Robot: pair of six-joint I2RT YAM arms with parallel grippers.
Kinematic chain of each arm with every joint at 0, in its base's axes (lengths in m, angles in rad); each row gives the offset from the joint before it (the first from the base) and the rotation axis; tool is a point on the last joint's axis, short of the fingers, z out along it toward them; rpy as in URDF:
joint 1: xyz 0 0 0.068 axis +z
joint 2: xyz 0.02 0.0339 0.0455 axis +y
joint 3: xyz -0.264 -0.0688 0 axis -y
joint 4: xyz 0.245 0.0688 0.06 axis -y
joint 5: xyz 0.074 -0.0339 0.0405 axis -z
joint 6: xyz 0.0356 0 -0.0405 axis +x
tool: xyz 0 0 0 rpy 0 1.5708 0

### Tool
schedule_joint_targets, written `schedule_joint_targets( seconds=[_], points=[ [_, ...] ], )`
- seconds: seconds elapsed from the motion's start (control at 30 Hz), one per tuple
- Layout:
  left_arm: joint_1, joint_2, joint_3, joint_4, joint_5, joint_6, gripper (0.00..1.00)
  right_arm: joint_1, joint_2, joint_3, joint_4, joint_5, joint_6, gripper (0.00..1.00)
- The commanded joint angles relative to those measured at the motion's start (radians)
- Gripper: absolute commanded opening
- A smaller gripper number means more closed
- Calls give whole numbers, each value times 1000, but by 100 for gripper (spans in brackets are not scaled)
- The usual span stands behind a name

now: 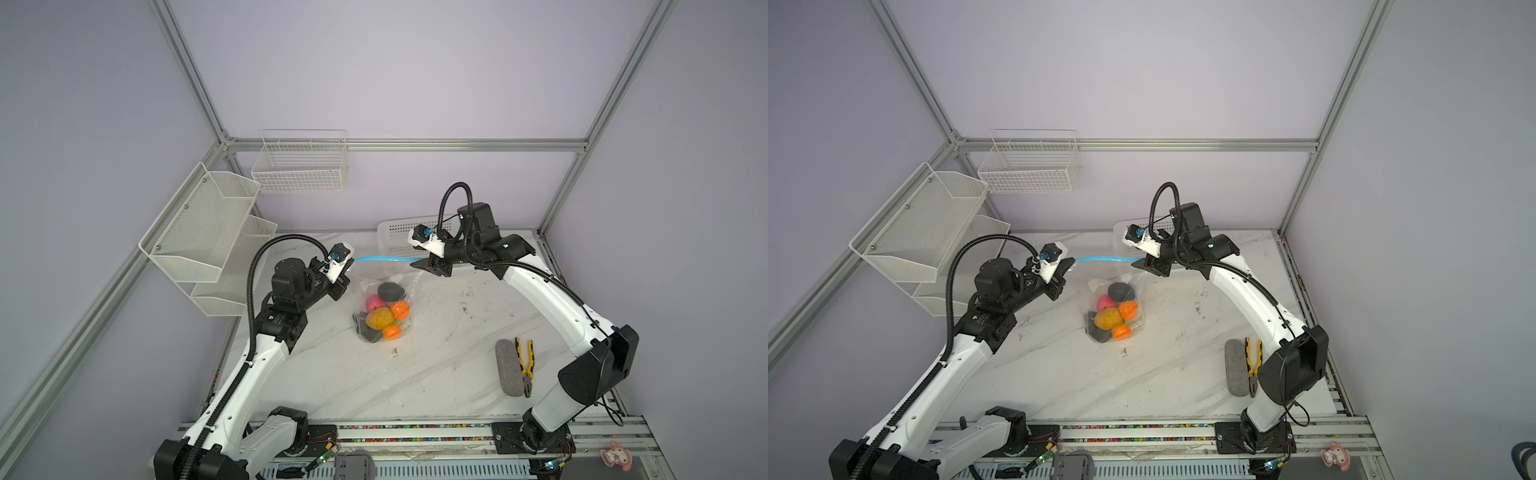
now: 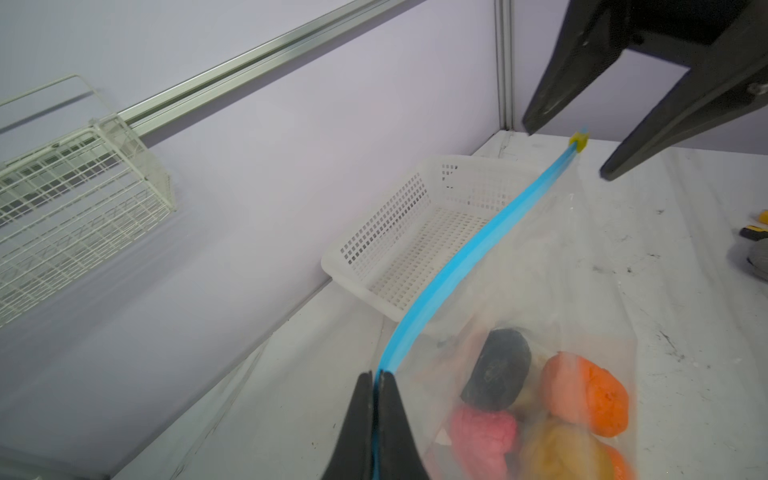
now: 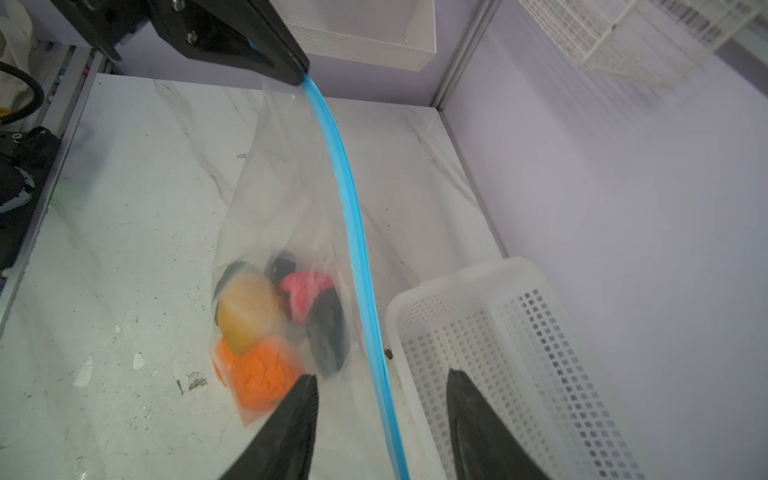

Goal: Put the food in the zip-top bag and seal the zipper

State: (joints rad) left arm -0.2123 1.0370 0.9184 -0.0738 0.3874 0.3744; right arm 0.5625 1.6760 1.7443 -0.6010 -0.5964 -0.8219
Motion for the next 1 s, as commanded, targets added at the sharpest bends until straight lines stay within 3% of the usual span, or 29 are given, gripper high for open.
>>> schedule_joint_targets(
  seconds=[0.0, 0.17, 0.23, 0.37, 0.5, 0.9, 0.93, 0.97],
  points=[
    [-9, -27, 92, 54, 86, -14, 0, 42, 73, 84, -58, 18, 3, 62],
    [-11, -33, 89, 73, 87, -11, 0, 86, 177, 230, -153, 35, -11, 58],
    [-12, -32, 89, 74, 85, -10, 0, 95, 204, 265, -182, 39, -10, 52],
    [-11, -31, 80, 81, 87, -9, 0, 100, 245, 321, -234, 51, -11, 28],
    [-12, -28, 76, 86, 90, -9, 0, 103, 257, 353, -259, 60, -10, 17],
    [-12, -17, 77, 92, 91, -33, 0, 109, 213, 321, -243, 83, -4, 1],
    [-12, -17, 75, 96, 90, -43, 7, 111, 207, 316, -242, 90, 3, 0],
    [-12, -21, 72, 103, 86, -55, 21, 111, 200, 307, -237, 99, 15, 0]
  ],
)
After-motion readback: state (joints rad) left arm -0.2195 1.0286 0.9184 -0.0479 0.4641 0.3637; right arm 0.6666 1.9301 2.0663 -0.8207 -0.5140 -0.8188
